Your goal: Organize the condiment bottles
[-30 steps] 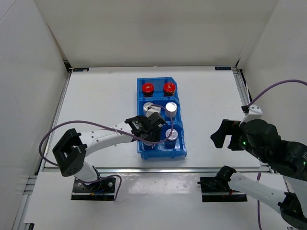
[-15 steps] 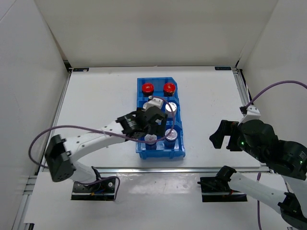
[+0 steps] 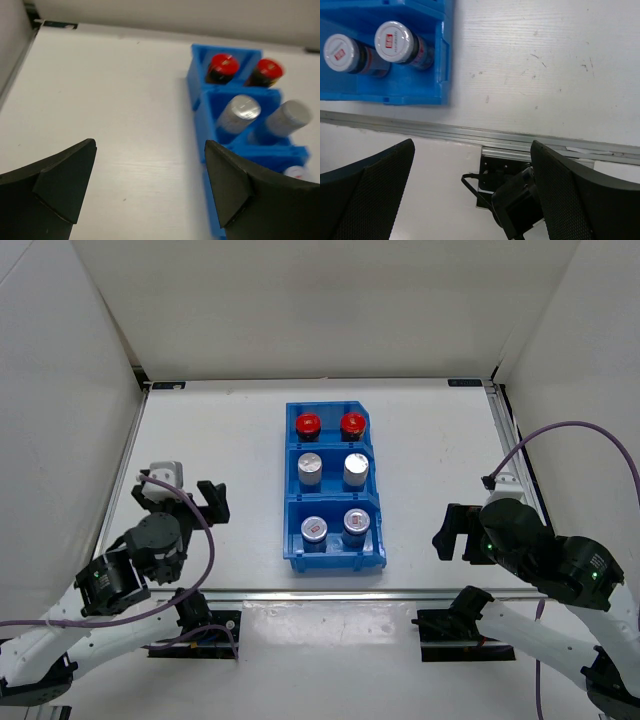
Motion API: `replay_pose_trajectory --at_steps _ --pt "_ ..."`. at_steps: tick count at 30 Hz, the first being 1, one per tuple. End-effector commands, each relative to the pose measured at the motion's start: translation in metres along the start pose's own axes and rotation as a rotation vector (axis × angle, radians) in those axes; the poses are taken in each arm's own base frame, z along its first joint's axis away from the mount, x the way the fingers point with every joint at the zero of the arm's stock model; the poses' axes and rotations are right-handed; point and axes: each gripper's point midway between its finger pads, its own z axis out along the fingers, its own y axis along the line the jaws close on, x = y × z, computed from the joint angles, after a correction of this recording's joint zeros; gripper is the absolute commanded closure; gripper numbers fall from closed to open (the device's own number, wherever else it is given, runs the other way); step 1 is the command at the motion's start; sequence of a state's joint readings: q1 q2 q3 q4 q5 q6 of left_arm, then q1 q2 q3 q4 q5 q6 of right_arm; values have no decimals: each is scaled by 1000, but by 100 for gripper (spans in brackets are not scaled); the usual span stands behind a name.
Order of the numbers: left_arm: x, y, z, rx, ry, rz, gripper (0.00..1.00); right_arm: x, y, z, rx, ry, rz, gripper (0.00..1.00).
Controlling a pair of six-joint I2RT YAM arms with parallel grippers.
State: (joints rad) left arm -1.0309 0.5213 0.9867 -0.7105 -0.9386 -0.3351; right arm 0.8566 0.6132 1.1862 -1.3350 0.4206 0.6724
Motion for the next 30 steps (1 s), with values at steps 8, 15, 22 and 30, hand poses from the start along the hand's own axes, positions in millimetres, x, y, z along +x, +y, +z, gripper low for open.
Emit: replay_pose_trajectory --at_steps 8,15,22,30 --pt "36 35 6 -169 24 162 0 -22 -4 -3 9 -118 -19 0" --pt "49 18 17 -147 85 252 0 -40 -19 15 168 -167 -117 0" --pt "45 20 16 -163 74 247 0 -34 -23 22 171 -182 -134 0" --pt "39 27 12 -173 43 201 0 -34 -20 24 158 -186 -137 0"
